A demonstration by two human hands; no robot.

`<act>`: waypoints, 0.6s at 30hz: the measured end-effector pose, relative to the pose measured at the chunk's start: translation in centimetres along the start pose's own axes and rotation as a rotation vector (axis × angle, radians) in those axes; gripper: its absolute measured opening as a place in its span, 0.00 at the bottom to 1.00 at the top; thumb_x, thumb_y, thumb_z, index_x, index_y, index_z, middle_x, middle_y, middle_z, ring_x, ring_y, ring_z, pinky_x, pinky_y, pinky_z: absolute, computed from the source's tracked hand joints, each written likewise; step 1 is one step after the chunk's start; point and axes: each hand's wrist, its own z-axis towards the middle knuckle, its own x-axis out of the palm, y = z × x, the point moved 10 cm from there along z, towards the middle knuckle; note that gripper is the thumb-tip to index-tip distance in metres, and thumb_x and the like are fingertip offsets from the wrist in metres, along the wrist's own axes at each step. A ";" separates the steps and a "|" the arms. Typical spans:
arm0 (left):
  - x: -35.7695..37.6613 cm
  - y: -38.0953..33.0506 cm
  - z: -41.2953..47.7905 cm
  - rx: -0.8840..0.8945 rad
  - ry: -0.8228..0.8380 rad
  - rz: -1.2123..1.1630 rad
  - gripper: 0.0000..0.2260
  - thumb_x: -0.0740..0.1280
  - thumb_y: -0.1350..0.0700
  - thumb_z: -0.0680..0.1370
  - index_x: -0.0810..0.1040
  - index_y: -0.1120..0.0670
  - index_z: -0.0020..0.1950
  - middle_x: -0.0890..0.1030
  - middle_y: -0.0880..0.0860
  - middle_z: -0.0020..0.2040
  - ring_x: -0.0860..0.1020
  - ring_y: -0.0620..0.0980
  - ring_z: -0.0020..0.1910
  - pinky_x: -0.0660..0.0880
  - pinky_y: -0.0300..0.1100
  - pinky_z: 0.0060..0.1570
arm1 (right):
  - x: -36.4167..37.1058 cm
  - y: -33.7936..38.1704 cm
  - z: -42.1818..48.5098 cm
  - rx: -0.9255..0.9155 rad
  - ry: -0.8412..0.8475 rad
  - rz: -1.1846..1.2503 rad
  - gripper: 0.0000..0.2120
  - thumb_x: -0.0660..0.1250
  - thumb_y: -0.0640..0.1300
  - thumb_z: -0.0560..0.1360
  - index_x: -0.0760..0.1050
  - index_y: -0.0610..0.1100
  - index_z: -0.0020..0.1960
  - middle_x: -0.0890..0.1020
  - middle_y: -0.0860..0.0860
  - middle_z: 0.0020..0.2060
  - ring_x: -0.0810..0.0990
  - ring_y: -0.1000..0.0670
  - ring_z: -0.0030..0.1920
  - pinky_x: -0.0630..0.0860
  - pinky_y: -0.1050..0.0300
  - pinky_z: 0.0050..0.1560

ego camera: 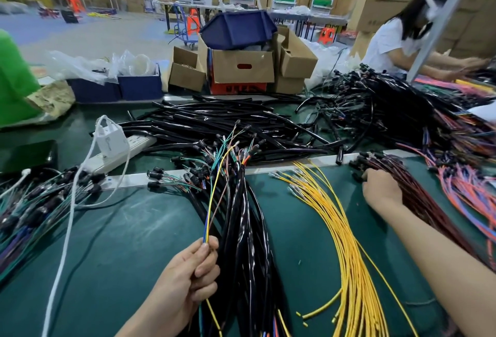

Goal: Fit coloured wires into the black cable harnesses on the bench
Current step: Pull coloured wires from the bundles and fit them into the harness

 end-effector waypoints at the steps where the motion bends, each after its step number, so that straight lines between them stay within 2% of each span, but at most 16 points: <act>1: 0.0 0.0 0.0 0.003 0.000 0.002 0.07 0.60 0.59 0.74 0.73 0.62 0.47 0.60 0.50 0.26 0.57 0.41 0.19 0.57 0.29 0.15 | 0.1 0.0 0.2 0.016 0.029 0.003 0.10 0.59 0.36 0.77 0.75 0.38 0.56 0.77 0.39 0.54 0.74 0.38 0.56 0.75 0.48 0.50; 3: -0.2 -0.1 -0.1 0.009 -0.016 0.012 0.10 0.61 0.57 0.74 0.76 0.62 0.49 0.60 0.50 0.25 0.57 0.41 0.19 0.57 0.28 0.15 | -0.5 0.8 0.6 0.014 0.059 -0.001 0.11 0.59 0.36 0.77 0.74 0.36 0.57 0.76 0.38 0.56 0.72 0.38 0.59 0.73 0.47 0.53; 5: -0.3 -0.3 -0.1 0.021 -0.035 0.029 0.13 0.62 0.55 0.74 0.80 0.58 0.53 0.59 0.49 0.25 0.56 0.41 0.20 0.57 0.28 0.16 | -3.0 2.3 0.9 -0.006 0.010 0.017 0.12 0.58 0.34 0.76 0.69 0.34 0.59 0.74 0.35 0.57 0.71 0.35 0.60 0.71 0.45 0.55; 7: -0.3 -0.4 -0.1 0.035 -0.047 0.052 0.14 0.62 0.53 0.74 0.82 0.53 0.55 0.59 0.49 0.26 0.56 0.40 0.20 0.57 0.28 0.16 | -6.8 4.3 1.2 -0.028 -0.069 0.084 0.13 0.56 0.32 0.76 0.65 0.35 0.60 0.74 0.31 0.54 0.72 0.33 0.56 0.71 0.44 0.52; 9: -0.4 -0.5 -0.1 0.035 -0.057 0.058 0.14 0.62 0.53 0.74 0.82 0.53 0.56 0.59 0.48 0.25 0.56 0.40 0.20 0.57 0.28 0.17 | -11.9 6.3 1.1 -0.075 -0.202 0.164 0.12 0.56 0.34 0.77 0.64 0.36 0.61 0.74 0.30 0.51 0.74 0.32 0.51 0.70 0.45 0.46; 11: -0.5 -0.4 -0.1 0.031 -0.063 0.052 0.14 0.62 0.53 0.74 0.82 0.54 0.54 0.59 0.48 0.25 0.56 0.40 0.20 0.57 0.27 0.17 | -18.0 8.6 0.1 -0.166 -0.416 0.257 0.11 0.54 0.38 0.79 0.64 0.39 0.62 0.76 0.33 0.49 0.76 0.35 0.47 0.68 0.49 0.41; 13: -0.5 -0.4 0.0 0.033 -0.060 0.046 0.13 0.62 0.54 0.73 0.82 0.56 0.52 0.59 0.48 0.25 0.56 0.40 0.19 0.57 0.27 0.17 | -24.0 10.4 -2.3 -0.289 -0.677 0.467 0.13 0.52 0.43 0.81 0.64 0.38 0.63 0.79 0.41 0.44 0.77 0.42 0.40 0.69 0.54 0.37; 15: -0.4 -0.5 0.0 0.036 -0.054 0.052 0.12 0.62 0.55 0.73 0.83 0.56 0.49 0.60 0.48 0.24 0.56 0.40 0.19 0.57 0.27 0.17 | -28.6 11.2 -5.5 -0.404 -0.888 0.753 0.14 0.49 0.45 0.82 0.67 0.38 0.59 0.79 0.49 0.37 0.76 0.49 0.34 0.70 0.57 0.37; 17: -0.3 -0.5 0.0 0.034 -0.044 0.056 0.11 0.63 0.55 0.73 0.82 0.58 0.47 0.60 0.49 0.24 0.57 0.40 0.19 0.57 0.27 0.16 | -30.3 11.0 -7.5 -0.454 -0.956 1.064 0.10 0.49 0.45 0.82 0.68 0.45 0.51 0.79 0.53 0.34 0.79 0.50 0.33 0.77 0.54 0.42; 18: -0.2 -0.4 0.0 0.033 -0.040 0.050 0.11 0.63 0.56 0.73 0.81 0.60 0.47 0.61 0.49 0.24 0.57 0.40 0.19 0.58 0.28 0.16 | -30.0 10.8 -7.7 -0.433 -0.923 1.247 0.09 0.51 0.44 0.82 0.68 0.44 0.50 0.80 0.52 0.35 0.80 0.51 0.33 0.79 0.54 0.42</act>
